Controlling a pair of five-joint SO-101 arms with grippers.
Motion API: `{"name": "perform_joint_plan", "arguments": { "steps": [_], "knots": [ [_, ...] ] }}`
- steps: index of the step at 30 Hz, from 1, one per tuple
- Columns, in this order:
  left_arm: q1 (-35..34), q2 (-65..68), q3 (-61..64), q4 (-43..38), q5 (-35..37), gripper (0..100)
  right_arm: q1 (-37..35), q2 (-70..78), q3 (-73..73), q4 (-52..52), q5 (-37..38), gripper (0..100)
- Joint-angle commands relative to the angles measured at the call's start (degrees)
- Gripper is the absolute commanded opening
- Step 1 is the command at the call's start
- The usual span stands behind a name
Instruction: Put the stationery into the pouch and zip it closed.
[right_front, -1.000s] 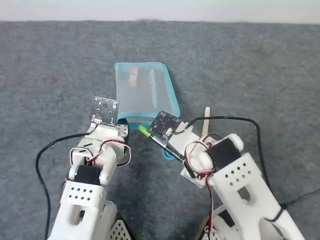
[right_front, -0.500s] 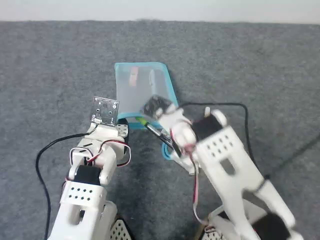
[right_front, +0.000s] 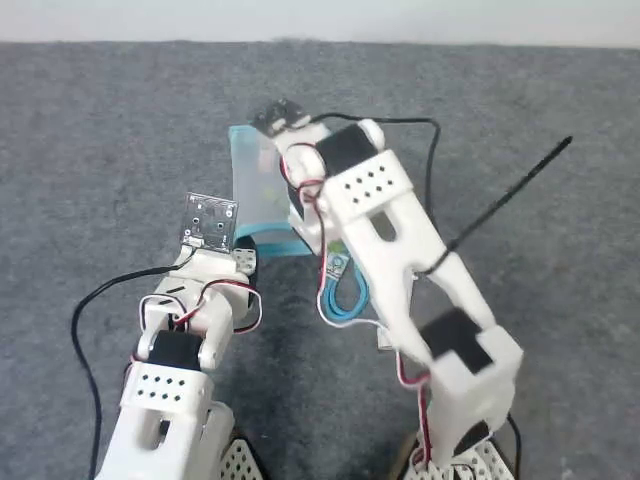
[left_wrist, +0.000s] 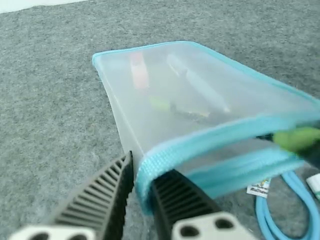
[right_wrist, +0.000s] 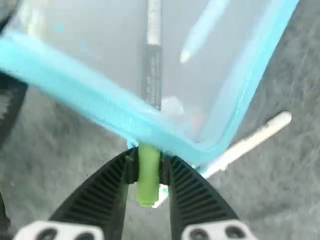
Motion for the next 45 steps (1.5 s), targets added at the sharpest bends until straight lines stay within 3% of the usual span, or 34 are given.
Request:
{"name": "perform_joint_plan", "arguments": {
  "steps": [1, 5, 13, 21, 27, 32, 45],
  "knots": [
    [0.18, -0.26, -0.92, -1.49, -0.18, 1, -0.75, 0.48, -7.91, 2.33, -2.11, 8.9],
    [0.18, -0.26, -0.92, -1.49, -0.26, 1, -1.45, -1.27, -8.44, 1.80, -2.11, 17.7],
    [-0.26, -0.26, -0.92, -1.58, -0.44, 1, -5.67, -7.96, -8.09, 2.07, -1.85, 17.7],
    [-0.35, -0.26, -0.92, -1.49, -0.44, 1, 7.16, -19.82, 4.84, 1.01, -2.11, 17.6],
    [-0.35, -0.26, -0.92, -1.49, -0.44, 1, 17.54, -26.86, 33.32, -10.07, 0.26, 17.5],
    [-0.35, -0.26, -0.92, -1.49, -0.44, 1, 20.26, -30.46, 55.74, -24.75, 0.79, 17.5],
    [-0.09, -0.26, -0.31, -1.58, -0.35, 1, 20.44, -30.90, 74.55, -43.56, -2.55, 17.5]
  ]
}}
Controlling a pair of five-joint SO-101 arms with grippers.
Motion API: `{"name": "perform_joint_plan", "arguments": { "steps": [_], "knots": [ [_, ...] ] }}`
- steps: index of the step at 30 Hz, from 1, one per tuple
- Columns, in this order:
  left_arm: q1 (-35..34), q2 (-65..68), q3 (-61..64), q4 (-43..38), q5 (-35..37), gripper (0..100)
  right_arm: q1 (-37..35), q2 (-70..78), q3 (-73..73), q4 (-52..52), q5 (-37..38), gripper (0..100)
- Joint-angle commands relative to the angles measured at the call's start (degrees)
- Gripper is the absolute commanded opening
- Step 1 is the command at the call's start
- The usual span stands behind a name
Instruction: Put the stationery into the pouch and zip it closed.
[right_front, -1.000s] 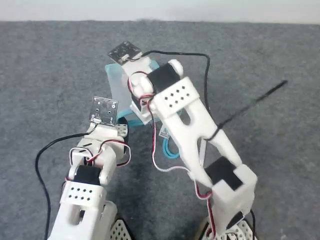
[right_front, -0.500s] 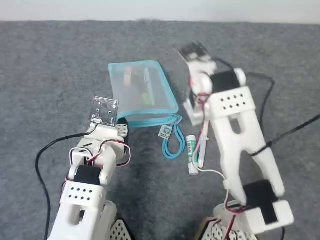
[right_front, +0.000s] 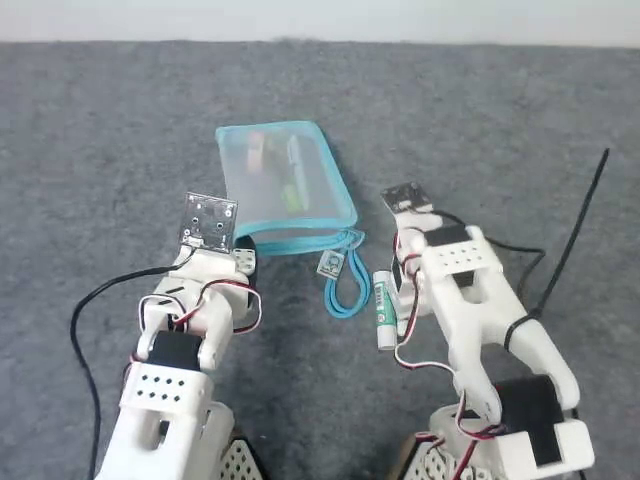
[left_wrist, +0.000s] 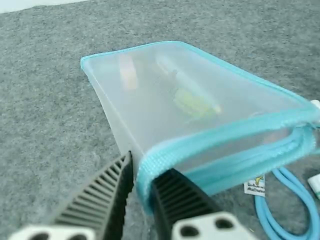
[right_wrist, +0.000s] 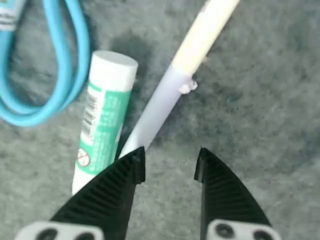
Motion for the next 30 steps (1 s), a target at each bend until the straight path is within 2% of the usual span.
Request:
{"name": "perform_joint_plan", "arguments": {
  "steps": [1, 12, 20, 30],
  "knots": [
    [0.09, -0.26, -0.40, -1.49, -0.35, 1, 0.40, -3.56, 2.02, -5.49, -0.88, 17.5],
    [0.18, -0.26, -0.40, -1.49, -0.35, 1, -0.31, -4.26, 1.85, -8.22, -10.64, 17.7],
    [0.18, -0.26, -0.40, -1.49, -0.44, 1, -6.37, -4.26, 0.88, -8.75, -10.99, 17.7],
    [0.18, -0.18, -0.48, -3.08, -0.44, 1, -6.99, -9.19, 1.49, -8.22, -11.08, 17.7]
  ]
}}
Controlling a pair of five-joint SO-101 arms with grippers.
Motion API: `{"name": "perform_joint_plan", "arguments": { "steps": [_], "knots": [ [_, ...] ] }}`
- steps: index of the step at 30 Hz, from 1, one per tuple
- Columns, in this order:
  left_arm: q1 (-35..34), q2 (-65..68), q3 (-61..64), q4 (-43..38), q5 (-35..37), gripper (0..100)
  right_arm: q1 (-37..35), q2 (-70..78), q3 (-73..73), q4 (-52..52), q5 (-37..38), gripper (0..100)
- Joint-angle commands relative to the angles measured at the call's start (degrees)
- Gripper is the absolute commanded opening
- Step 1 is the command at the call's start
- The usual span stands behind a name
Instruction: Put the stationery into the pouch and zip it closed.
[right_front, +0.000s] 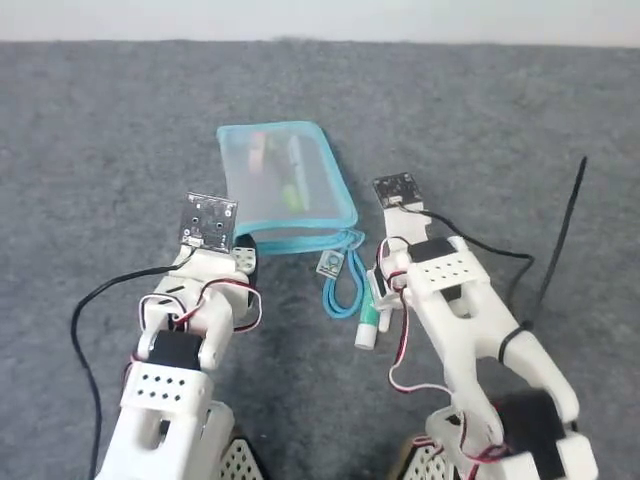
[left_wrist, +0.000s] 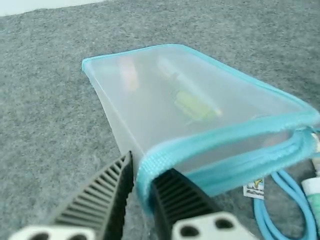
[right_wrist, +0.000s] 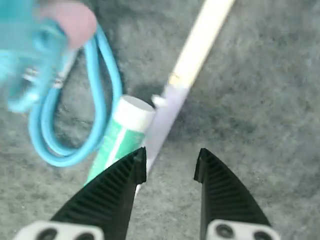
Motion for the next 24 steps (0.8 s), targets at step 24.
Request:
{"name": "perform_joint_plan", "arguments": {
  "steps": [24],
  "knots": [
    [0.18, 0.09, -0.40, -2.11, -0.18, 1, -0.66, 8.92, -1.14, -4.79, -0.44, 17.5]
  ]
}}
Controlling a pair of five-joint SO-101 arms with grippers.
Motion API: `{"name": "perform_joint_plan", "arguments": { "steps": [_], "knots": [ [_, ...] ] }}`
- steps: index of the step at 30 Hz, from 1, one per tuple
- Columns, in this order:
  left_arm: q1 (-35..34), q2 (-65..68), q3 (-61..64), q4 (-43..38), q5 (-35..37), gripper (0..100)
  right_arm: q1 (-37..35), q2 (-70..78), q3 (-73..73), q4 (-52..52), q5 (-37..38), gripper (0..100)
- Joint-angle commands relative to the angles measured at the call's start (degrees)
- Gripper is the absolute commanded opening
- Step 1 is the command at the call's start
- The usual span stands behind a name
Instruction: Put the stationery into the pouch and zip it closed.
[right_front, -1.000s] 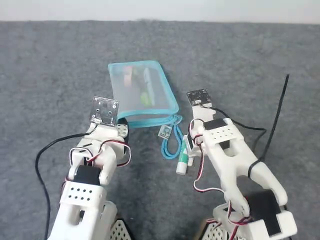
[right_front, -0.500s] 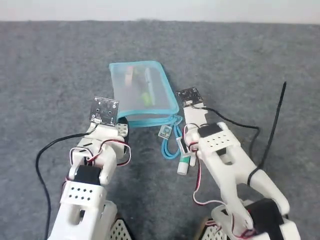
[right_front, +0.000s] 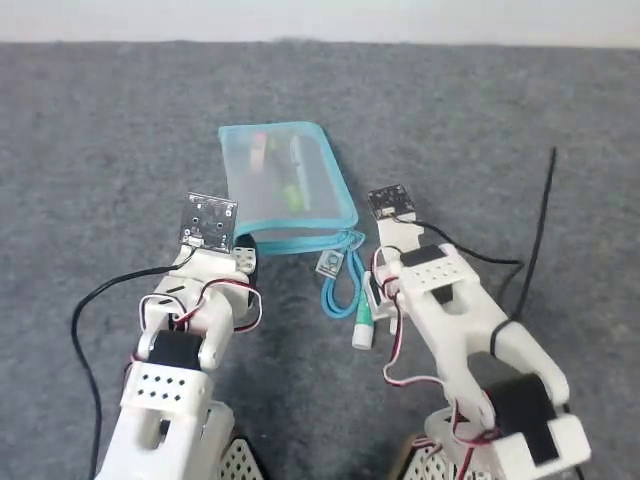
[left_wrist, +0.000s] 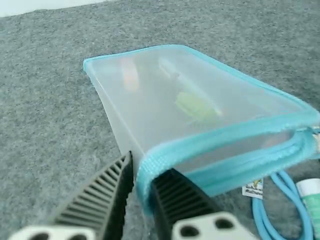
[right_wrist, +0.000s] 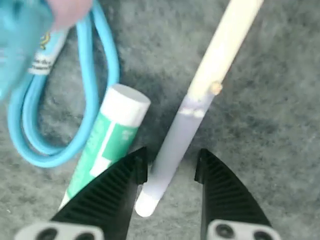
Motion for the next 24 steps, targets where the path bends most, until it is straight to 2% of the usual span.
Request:
{"name": "perform_joint_plan", "arguments": {
  "steps": [1, 6, 10, 14, 20, 24],
  "knots": [
    [0.18, 0.09, -0.40, -2.11, -0.18, 1, 0.48, 2.33, -2.81, -0.31, -0.44, 16.5],
    [0.18, -0.09, -0.40, -2.02, -0.18, 1, 5.14, 2.42, -3.69, 2.07, 0.97, 0.1],
    [0.18, -0.18, -0.40, -2.11, -0.18, 1, 9.63, -0.84, -7.12, 10.15, 6.77, 0.6],
    [0.18, 0.09, -0.40, -2.20, -0.18, 1, 11.38, -10.77, -11.16, 19.47, 13.01, 0.8],
    [0.18, 0.09, -0.40, -2.29, -0.18, 1, 7.25, -31.34, -18.02, 35.65, 22.07, 0.8],
    [0.18, -0.09, -0.40, -2.29, -0.18, 1, -3.82, -38.81, -23.30, 46.99, 26.90, 0.8]
  ]
}}
